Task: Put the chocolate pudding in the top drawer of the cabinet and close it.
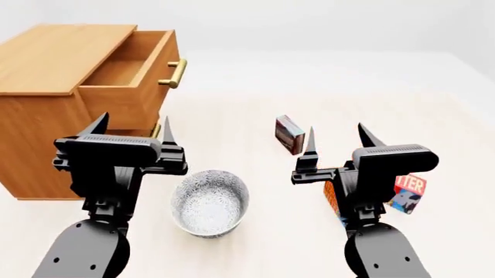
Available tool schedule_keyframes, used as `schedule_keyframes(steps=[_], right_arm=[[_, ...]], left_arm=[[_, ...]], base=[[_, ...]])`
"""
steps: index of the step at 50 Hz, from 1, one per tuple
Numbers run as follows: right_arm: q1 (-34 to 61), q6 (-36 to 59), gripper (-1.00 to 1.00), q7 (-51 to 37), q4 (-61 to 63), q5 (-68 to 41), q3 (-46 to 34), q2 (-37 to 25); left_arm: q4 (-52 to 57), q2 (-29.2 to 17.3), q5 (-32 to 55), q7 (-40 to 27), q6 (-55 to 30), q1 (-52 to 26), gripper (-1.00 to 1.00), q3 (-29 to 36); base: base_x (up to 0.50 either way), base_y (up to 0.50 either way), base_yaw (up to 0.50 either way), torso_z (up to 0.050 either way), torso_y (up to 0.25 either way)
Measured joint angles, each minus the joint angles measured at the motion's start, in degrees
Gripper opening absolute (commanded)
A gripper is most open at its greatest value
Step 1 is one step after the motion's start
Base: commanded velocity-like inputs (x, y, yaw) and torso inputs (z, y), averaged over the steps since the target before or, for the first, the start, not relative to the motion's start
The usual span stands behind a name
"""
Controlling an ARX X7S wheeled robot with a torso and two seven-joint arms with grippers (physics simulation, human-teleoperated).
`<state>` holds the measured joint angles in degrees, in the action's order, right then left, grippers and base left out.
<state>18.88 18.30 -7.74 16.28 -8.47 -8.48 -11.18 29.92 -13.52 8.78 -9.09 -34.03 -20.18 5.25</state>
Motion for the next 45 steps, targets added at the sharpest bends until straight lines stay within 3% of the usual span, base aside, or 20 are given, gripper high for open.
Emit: schedule_keyframes(steps=[18,33,45], right_arm=[[0.04,-0.09,1.0,-0.55,0.71,-0.7,-0.4,-0.3],[0.09,0.44,1.0,-1.12,1.08,-1.27,-0.62,-0.63],[0.05,0.55,1.0,-1.6,1.13,-1.58,-0.91,-0.79]], left_arm=[[1.61,-0.63,0.54,-0.49,-0.24,-0.46,1.0,-0.01],[2.51,-0.94,1.12,-0.84,-1.15,-1.08,1.0,0.38],[3.7,-2.71,1.11,-0.58,-7.77,-6.93,1.0,1.65]], base=[[0.49,0.1,0.0,0.0,0.001],[0.0,0.0,0.0,0.0,0.0],[0.0,0.0,0.0,0.0,0.001]])
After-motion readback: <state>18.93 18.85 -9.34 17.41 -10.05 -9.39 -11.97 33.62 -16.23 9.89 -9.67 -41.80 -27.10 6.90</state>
